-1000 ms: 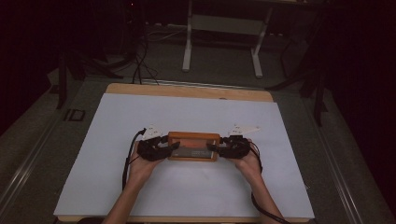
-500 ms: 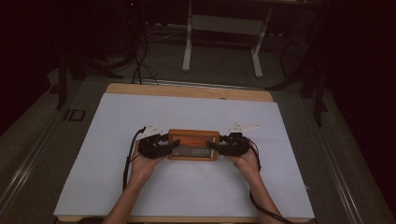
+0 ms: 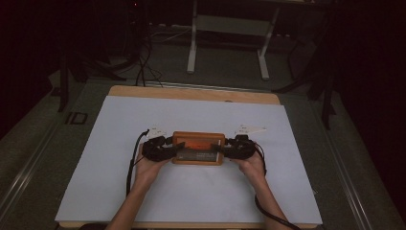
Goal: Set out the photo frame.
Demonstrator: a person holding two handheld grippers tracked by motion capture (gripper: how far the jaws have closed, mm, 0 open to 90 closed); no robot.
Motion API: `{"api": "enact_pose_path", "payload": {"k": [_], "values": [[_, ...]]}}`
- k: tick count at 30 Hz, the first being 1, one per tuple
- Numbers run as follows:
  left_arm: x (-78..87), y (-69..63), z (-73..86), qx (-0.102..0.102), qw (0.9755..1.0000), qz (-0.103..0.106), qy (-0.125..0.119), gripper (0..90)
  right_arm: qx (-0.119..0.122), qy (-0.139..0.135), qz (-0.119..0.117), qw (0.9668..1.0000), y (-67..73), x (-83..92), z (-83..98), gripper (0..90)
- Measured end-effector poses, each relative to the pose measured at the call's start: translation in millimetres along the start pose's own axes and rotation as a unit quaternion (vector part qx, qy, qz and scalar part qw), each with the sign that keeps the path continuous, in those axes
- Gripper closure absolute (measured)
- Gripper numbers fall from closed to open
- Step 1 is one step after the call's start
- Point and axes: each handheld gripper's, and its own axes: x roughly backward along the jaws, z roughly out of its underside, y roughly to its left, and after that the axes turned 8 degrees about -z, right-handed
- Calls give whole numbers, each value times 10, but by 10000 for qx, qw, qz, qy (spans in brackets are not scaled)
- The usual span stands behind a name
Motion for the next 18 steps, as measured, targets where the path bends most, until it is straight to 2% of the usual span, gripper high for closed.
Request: {"api": "enact_pose_path", "payload": {"k": [18], "values": [[17, 5, -1, -15, 10000, 15, 43, 521, 19, -24, -21, 10000, -4, -4, 4, 517]]}}
